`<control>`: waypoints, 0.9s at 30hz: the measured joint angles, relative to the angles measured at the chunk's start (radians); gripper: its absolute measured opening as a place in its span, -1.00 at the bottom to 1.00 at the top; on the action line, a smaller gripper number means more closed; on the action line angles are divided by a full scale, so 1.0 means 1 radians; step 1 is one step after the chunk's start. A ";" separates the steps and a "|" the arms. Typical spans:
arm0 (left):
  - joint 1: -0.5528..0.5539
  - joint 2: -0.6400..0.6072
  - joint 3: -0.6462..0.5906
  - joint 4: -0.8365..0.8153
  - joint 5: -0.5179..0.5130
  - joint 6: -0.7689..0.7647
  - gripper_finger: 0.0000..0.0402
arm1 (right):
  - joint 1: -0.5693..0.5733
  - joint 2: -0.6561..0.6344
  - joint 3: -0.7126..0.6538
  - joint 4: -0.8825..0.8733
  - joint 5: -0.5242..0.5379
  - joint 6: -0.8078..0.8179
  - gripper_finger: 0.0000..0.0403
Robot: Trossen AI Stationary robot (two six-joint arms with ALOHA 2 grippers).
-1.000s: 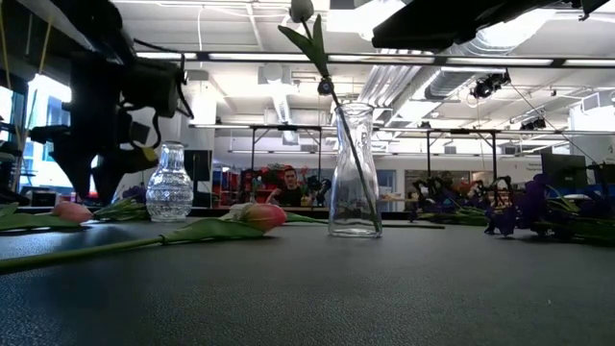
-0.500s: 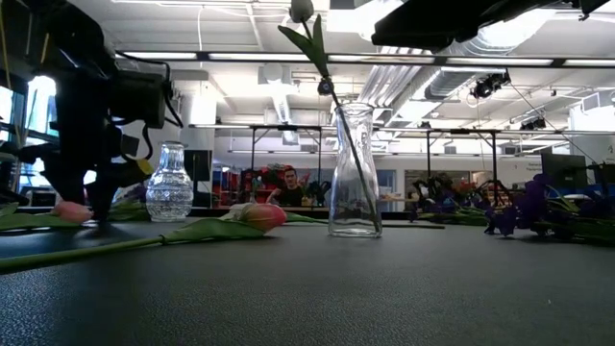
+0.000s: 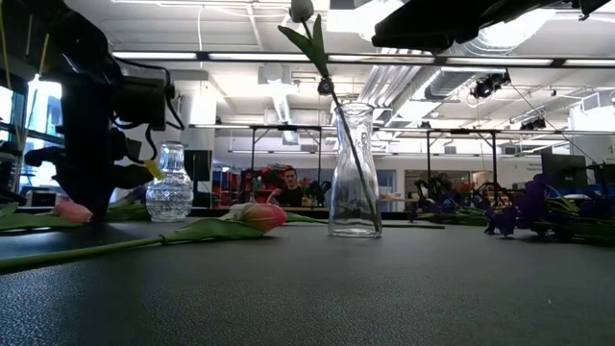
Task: Sort flowers into vase by color
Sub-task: Put the left violet flower into the left transparent flower vase
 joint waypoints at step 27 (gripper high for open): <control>0.007 -0.074 -0.012 -0.046 0.032 0.048 -0.97 | 0.000 0.000 0.000 -0.008 0.000 0.000 -0.15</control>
